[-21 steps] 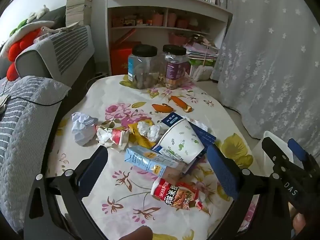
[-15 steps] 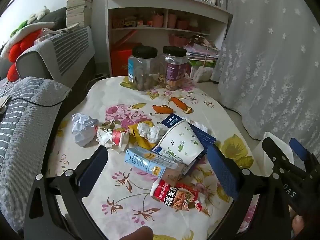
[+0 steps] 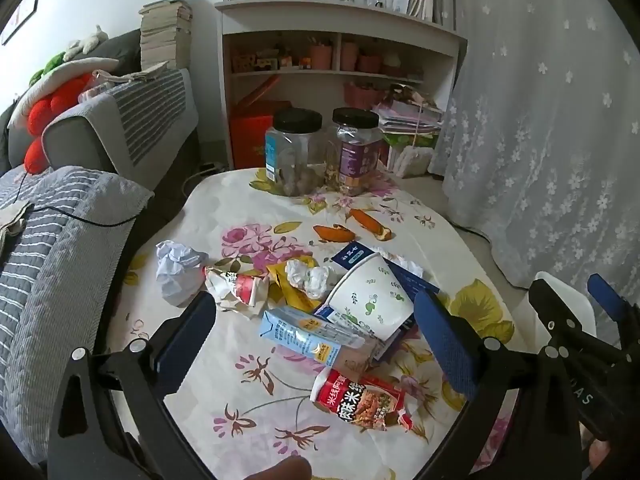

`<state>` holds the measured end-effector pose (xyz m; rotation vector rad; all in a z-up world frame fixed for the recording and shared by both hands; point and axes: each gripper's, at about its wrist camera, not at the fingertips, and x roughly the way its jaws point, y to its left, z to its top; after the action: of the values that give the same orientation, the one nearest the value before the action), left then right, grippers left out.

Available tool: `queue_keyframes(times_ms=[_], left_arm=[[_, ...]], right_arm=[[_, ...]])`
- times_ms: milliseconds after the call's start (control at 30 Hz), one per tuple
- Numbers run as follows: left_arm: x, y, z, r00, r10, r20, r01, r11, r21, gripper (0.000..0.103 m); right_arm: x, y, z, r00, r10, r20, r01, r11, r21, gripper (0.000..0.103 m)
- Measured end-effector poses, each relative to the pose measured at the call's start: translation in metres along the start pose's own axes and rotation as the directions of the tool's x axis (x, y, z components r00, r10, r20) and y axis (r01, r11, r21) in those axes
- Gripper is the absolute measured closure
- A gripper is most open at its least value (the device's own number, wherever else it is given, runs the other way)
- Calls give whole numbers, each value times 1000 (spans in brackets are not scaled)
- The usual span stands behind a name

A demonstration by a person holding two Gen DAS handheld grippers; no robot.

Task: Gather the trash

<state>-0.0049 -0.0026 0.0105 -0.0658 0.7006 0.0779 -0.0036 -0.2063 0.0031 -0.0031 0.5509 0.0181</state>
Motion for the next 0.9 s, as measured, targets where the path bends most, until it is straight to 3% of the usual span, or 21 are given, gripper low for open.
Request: queue_keyframes(times_ms=[900], left_arm=[[-5,-4,-1,1000,4,21,-4,1000,5,7]], right_arm=[[3,6,-2,1000,12,-6,-12,1000,23,7]])
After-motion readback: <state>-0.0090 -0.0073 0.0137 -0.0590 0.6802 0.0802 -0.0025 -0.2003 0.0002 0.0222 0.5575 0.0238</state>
